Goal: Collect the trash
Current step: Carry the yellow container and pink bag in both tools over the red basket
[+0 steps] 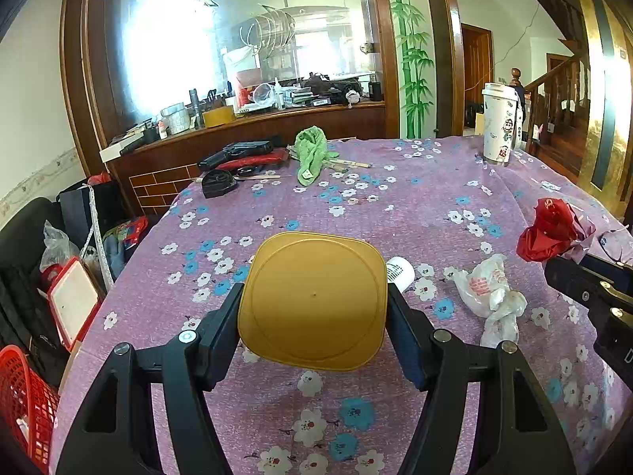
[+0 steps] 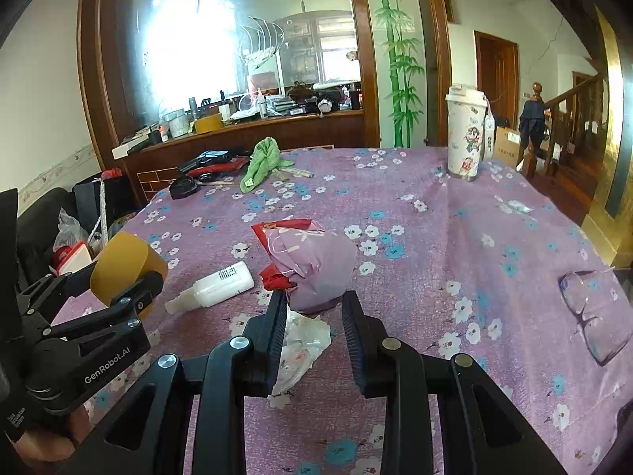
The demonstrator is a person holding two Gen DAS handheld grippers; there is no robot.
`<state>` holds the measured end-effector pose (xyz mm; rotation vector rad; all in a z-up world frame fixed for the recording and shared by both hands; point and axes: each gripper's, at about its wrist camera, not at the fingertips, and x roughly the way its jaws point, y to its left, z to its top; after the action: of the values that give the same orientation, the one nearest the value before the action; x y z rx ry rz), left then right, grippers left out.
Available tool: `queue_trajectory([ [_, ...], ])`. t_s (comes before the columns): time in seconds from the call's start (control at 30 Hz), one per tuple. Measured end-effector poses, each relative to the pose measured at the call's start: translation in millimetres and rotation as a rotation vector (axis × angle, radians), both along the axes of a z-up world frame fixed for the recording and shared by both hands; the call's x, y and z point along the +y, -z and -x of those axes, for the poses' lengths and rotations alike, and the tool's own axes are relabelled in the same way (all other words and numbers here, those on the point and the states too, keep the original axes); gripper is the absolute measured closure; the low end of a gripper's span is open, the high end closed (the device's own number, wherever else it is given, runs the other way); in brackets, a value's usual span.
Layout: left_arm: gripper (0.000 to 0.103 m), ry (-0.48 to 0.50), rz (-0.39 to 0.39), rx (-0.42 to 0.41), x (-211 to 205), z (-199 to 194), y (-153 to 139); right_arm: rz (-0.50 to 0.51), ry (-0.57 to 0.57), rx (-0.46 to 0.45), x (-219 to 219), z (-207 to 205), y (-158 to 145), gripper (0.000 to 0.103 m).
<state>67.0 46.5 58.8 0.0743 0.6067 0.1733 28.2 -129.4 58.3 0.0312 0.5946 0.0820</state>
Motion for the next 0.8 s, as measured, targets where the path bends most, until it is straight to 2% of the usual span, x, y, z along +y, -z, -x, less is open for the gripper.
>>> queue_trajectory([
  [0.23, 0.036, -0.008, 0.014, 0.008, 0, 1, -1, -0.028, 0.026, 0.002, -7, -1, -7, 0.072],
  [0.37, 0.036, -0.008, 0.037, 0.011, 3, 10, -11, -0.055, 0.018, 0.009, -8, 9, -19, 0.072],
  [0.63, 0.036, 0.009, 0.014, -0.002, 8, 60, -29, -0.078, -0.043, 0.022, 9, 54, -35, 0.072],
  [0.8, 0.036, 0.004, 0.018, -0.001, 19, 93, -30, -0.088, -0.079, 0.029, 26, 86, -30, 0.072],
])
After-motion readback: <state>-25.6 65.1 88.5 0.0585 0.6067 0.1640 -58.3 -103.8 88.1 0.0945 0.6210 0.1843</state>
